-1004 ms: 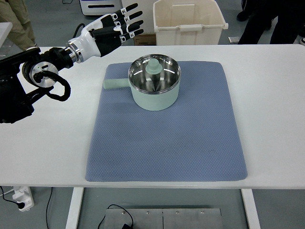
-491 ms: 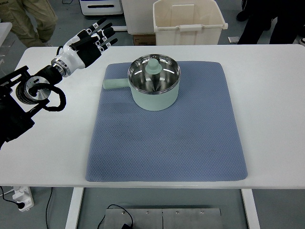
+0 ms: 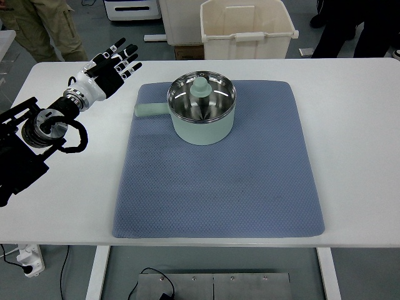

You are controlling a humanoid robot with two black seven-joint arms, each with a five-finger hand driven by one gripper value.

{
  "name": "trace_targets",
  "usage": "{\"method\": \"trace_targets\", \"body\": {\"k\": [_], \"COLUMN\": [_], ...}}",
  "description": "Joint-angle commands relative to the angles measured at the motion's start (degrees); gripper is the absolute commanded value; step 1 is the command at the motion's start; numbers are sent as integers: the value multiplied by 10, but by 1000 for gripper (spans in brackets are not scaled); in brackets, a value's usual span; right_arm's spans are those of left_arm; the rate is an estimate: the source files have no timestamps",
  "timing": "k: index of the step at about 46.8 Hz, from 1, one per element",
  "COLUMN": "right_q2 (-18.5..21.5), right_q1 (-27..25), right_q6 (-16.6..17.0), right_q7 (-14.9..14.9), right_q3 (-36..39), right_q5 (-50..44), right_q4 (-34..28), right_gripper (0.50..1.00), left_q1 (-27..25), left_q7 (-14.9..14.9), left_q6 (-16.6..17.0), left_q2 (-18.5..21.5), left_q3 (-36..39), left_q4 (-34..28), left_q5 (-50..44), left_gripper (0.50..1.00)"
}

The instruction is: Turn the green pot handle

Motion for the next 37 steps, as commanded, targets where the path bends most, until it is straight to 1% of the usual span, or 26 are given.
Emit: {"method": "trace_targets", "body": {"k": [1, 17, 37], "right_q2": [0, 0, 0], "right_q1": [0, 0, 2], "right_q6": [0, 0, 1], "right_q7": [0, 1, -3], "right_q3": [0, 0, -1], "right_q5": [0, -1, -1], "right_q4": [0, 1, 1], "right_gripper": [1000, 1000, 1000], "left_q1": [4, 20, 33], "left_q7": [0, 2, 1], "left_q6": [1, 0, -1], "left_q2": [-2, -11, -17], "left_q3": [0, 1, 1], "left_q4": [8, 37, 40], "left_q5": [1, 1, 5], "left_gripper": [1000, 1000, 1000]}}
